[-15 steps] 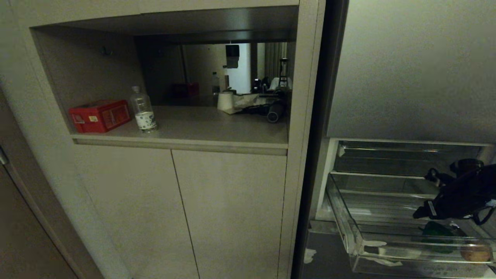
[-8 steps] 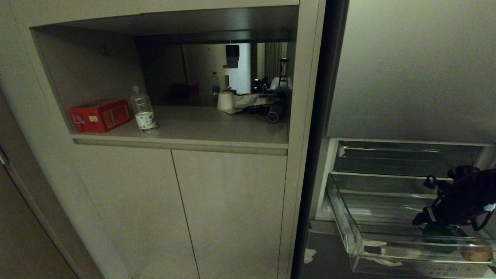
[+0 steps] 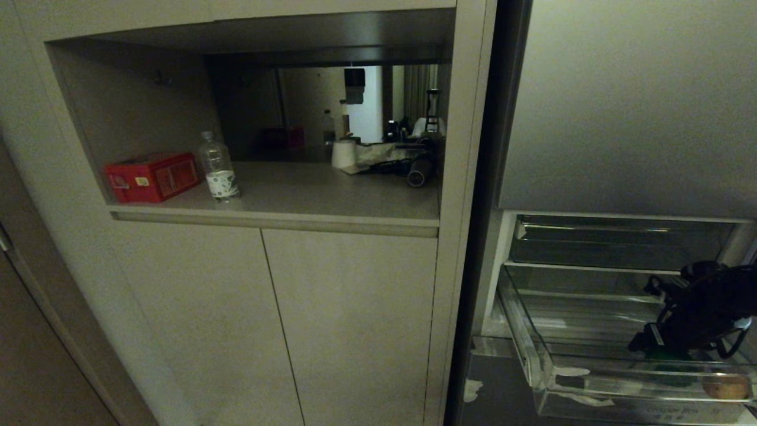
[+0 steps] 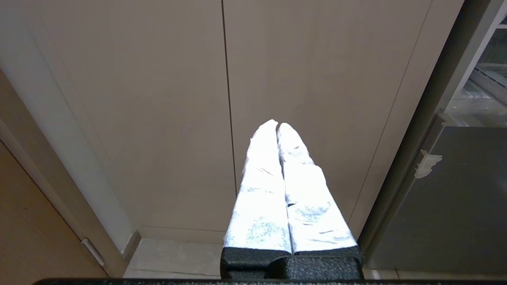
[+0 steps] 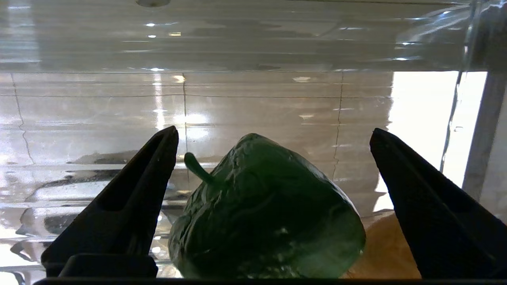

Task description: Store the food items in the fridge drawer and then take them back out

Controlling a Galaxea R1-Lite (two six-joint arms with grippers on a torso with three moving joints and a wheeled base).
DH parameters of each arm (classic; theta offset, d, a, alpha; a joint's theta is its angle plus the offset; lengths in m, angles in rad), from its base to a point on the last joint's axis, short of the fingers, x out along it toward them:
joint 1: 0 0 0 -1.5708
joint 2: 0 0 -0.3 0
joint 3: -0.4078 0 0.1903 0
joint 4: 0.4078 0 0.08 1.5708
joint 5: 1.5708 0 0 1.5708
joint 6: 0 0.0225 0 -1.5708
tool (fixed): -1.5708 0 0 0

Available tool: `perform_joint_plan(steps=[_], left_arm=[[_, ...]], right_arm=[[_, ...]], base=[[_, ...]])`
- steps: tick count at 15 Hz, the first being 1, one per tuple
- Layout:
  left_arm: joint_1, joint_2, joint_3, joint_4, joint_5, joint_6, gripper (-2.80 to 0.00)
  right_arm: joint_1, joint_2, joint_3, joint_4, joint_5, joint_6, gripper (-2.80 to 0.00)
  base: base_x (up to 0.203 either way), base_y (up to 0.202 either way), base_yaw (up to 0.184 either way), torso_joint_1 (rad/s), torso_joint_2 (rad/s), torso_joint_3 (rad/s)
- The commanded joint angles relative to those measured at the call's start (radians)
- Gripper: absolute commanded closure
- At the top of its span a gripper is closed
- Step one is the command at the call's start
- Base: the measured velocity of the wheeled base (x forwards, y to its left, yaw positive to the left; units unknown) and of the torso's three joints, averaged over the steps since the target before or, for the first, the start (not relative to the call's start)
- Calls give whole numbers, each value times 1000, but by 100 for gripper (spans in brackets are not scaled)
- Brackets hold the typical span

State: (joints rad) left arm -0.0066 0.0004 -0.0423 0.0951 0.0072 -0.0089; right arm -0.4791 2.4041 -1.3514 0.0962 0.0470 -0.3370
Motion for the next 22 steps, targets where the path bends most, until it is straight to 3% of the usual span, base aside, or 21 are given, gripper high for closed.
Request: perform_joint_plan(steps=[1, 17, 18, 22], left_arm=[[0, 0, 0, 0, 0, 0, 0], [0, 0, -1, 0, 0, 0, 0], [-1, 1, 1, 0, 0, 0, 0], [0, 0, -1, 0, 0, 0, 0]], right_arm=[[1, 13, -3, 0, 1, -2, -280], [-10, 13, 9, 22, 1, -4, -280], [-10, 13, 9, 22, 1, -4, 0], [-14, 15, 14, 22, 1, -4, 0]], base=[[0, 0, 0, 0, 0, 0], [0, 0, 0, 0, 0, 0], [0, 0, 0, 0, 0, 0], [0, 0, 0, 0, 0, 0]])
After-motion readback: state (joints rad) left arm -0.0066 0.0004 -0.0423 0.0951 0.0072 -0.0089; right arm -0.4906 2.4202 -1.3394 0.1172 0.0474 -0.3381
